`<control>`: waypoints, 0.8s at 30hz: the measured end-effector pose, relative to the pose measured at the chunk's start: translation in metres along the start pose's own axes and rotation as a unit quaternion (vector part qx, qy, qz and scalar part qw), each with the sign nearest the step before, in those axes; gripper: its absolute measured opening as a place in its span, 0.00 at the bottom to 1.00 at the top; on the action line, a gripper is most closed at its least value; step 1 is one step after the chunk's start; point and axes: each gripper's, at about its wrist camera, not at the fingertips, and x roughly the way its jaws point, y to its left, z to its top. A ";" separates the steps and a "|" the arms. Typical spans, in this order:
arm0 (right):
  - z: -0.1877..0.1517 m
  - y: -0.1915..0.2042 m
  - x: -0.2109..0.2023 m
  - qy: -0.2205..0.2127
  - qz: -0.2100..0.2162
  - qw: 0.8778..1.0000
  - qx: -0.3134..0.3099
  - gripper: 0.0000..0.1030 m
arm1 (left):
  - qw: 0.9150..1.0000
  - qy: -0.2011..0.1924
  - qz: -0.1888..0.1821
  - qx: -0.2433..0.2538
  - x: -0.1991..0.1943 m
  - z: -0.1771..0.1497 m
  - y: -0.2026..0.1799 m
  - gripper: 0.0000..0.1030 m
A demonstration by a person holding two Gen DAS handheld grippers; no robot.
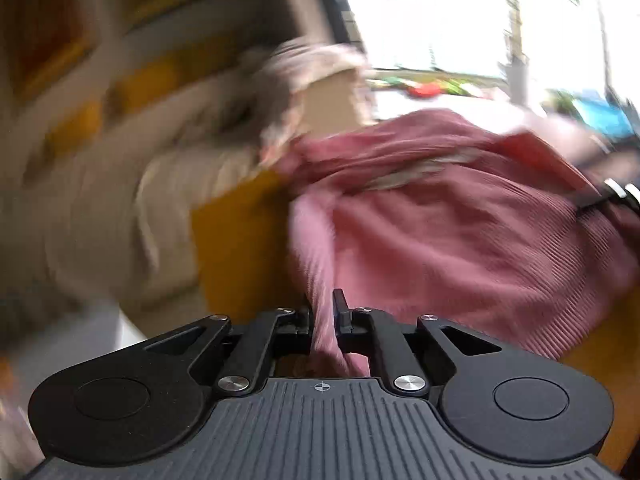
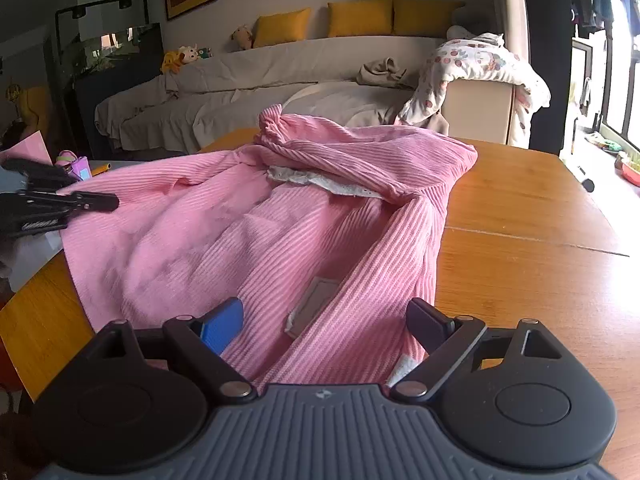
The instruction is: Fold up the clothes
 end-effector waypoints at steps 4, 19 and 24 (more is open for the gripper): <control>0.000 -0.001 -0.001 -0.003 0.000 1.000 -0.001 0.87 | 0.992 0.029 -0.079 0.091 0.000 0.006 -0.040 0.12; 0.013 -0.046 -0.052 -0.035 0.119 0.984 0.126 0.79 | 0.932 0.054 -0.328 -0.142 0.007 -0.001 -0.029 0.83; -0.005 -0.050 -0.040 0.038 0.139 0.978 0.150 0.58 | 0.924 0.035 -0.334 -0.181 -0.010 -0.001 -0.009 0.85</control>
